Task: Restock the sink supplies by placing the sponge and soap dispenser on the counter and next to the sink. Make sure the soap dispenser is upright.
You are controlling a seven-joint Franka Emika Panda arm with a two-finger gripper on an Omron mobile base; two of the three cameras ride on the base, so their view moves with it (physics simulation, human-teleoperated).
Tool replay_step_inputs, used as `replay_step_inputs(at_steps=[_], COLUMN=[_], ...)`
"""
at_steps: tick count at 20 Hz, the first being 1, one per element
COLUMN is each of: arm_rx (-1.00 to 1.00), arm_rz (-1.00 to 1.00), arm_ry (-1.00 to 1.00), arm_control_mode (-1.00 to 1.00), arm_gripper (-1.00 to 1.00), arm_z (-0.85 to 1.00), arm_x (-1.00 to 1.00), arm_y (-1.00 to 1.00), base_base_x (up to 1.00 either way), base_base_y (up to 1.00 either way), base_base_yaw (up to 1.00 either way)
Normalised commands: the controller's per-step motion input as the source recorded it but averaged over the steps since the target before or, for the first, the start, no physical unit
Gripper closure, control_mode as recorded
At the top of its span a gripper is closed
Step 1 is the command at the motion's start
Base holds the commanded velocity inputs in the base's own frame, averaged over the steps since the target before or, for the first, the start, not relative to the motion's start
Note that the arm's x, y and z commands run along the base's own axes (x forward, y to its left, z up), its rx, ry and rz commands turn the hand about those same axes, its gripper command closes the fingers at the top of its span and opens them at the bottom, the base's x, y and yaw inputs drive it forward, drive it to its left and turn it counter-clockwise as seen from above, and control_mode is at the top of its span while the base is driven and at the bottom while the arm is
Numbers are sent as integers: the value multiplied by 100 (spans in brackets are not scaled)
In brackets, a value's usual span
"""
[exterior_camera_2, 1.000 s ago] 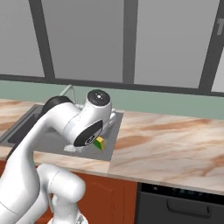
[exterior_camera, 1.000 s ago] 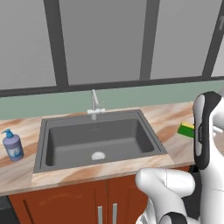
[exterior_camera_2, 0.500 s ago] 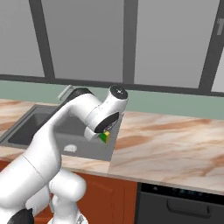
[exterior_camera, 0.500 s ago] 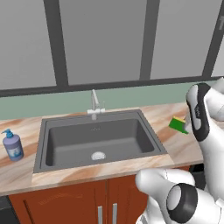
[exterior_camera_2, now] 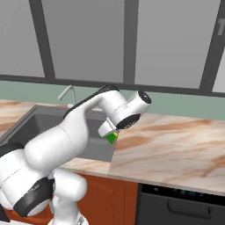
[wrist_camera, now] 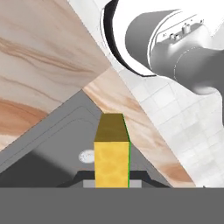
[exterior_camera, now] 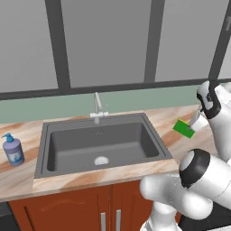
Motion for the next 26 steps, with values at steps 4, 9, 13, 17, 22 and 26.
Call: replay_step_inputs(at_steps=[4,9,13,17,22,26], arm_rx=[1,0,0,0,0,0], arm_rz=[0,0,-1,-4,-4,-5], arm_ry=[5,5,10,12,7,2], arm_control_mode=[-100,-100,-100,-100,-100,-100], arm_gripper=[100,100,100,100,100,100], arm_z=[-59,-62,-51,-49,-49,-31], arm_x=[14,7,21,29,25,26], arm_y=[0,0,0,-1,-19,-28], base_base_x=[0,0,0,0,0,0], base_base_y=[0,0,0,0,0,0], base_base_yaw=[0,0,0,0,0,0])
